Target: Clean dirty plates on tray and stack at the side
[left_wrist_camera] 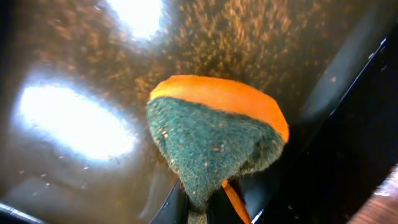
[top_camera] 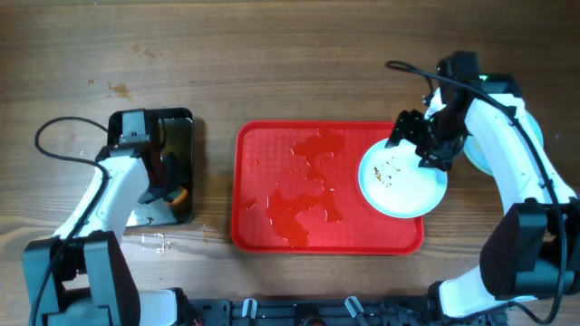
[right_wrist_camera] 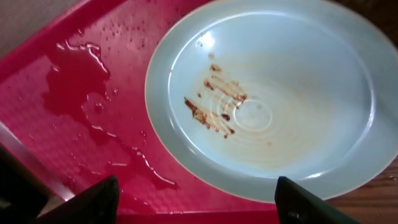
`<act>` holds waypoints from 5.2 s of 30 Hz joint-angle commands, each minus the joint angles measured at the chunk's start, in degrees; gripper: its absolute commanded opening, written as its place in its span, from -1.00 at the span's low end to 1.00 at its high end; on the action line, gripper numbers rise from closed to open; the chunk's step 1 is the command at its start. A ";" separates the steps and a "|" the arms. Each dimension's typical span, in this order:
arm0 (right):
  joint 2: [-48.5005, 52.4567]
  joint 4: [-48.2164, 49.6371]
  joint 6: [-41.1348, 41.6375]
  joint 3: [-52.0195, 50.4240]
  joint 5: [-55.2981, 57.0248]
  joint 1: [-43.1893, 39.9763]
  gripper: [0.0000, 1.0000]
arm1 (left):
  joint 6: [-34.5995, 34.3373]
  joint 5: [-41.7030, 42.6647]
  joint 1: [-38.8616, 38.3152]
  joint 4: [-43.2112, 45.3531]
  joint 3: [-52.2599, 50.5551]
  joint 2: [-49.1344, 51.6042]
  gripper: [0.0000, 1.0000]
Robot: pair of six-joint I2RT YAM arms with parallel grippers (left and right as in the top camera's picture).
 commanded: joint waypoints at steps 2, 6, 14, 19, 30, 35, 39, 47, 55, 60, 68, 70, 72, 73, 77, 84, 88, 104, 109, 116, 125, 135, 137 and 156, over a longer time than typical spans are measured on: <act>-0.70 -2.25 -2.51 -0.15 -1.42 2.58 0.61 | 3.13 0.90 0.79 7.98 -4.85 0.72 -0.92; -0.70 -2.60 -0.83 -0.15 -1.29 5.01 0.61 | 1.51 2.36 2.05 11.93 -5.79 8.15 -0.92; -0.79 -1.97 15.74 -0.15 9.86 -3.52 0.67 | -1.64 3.93 2.16 12.44 -5.79 10.73 -0.92; -0.79 -5.27 11.91 -0.31 11.82 -9.88 0.75 | -1.66 4.39 2.16 13.31 -5.79 10.73 -0.92; -0.79 4.59 13.60 -14.62 11.98 -12.33 0.92 | -1.64 5.22 2.14 13.35 -5.79 10.73 -0.92; -0.79 9.11 13.92 -17.40 10.19 -12.79 0.48 | -1.64 5.22 2.14 13.35 -5.79 10.73 -0.92; -0.79 11.47 14.69 -18.51 9.16 -12.79 -0.36 | -1.64 5.22 2.14 13.31 -5.79 10.73 -0.92; -0.79 13.20 14.56 -18.93 9.18 -12.79 -0.60 | -1.64 5.20 2.14 13.31 -5.79 10.73 -0.92; -0.79 20.65 14.67 -24.70 7.43 -12.79 -0.56 | -1.64 5.20 2.14 13.16 -5.79 10.73 -0.92; -0.79 22.99 15.17 -26.01 6.97 -12.79 -0.91 | -1.64 5.20 2.14 13.16 -5.79 10.73 -0.92; -0.79 23.15 15.58 -26.01 7.02 -12.79 -0.71 | -1.66 5.22 2.14 13.09 -5.79 10.73 -0.92; -0.81 22.77 15.58 -25.97 7.02 -12.79 -0.45 | -1.64 5.22 2.14 13.09 -5.79 10.73 -0.92; -0.83 21.94 15.78 -25.92 7.02 -12.76 -0.36 | -1.64 5.25 2.14 13.09 -5.79 10.73 -0.92; -0.92 21.55 16.00 -25.88 7.02 -12.76 -0.28 | -1.66 5.25 2.14 13.09 -5.79 10.73 -0.92; -5.99 15.78 16.55 -22.82 11.87 -12.68 0.07 | -1.70 5.46 2.14 13.38 -5.79 10.73 -0.92; -17.55 7.80 16.68 -16.22 11.32 -12.68 0.25 | -1.84 6.49 2.14 13.42 -5.79 10.73 -0.92; -17.90 4.17 25.83 -16.55 19.06 -12.81 0.11 | -1.84 6.49 2.14 13.33 -5.79 10.73 -0.92; -10.19 15.52 35.43 -25.66 19.23 -16.41 -0.41 | -1.84 6.49 2.14 13.27 -5.79 10.73 -0.92; -9.03 20.00 30.42 -25.66 16.55 -13.97 -0.42 | -1.84 6.49 2.14 13.27 -5.79 10.73 -0.92; -9.03 24.15 27.69 -25.66 14.71 -6.62 -0.26 | -1.84 6.49 2.14 13.25 -5.79 10.73 -0.92; -9.03 32.59 20.70 -25.66 5.97 3.02 0.01 | -1.84 6.49 2.14 13.22 -5.79 10.73 -0.92; -12.59 17.81 21.64 -25.66 13.00 8.66 -0.25 | -1.84 6.58 2.14 13.20 -5.77 10.73 -0.92; -16.61 16.00 18.93 -25.66 13.53 8.66 0.09 | -1.81 6.73 2.14 13.33 -5.77 10.73 -0.92; -19.74 32.81 23.71 -45.29 5.90 8.81 -0.18 | -1.79 6.93 2.14 12.63 -5.77 10.73 -0.92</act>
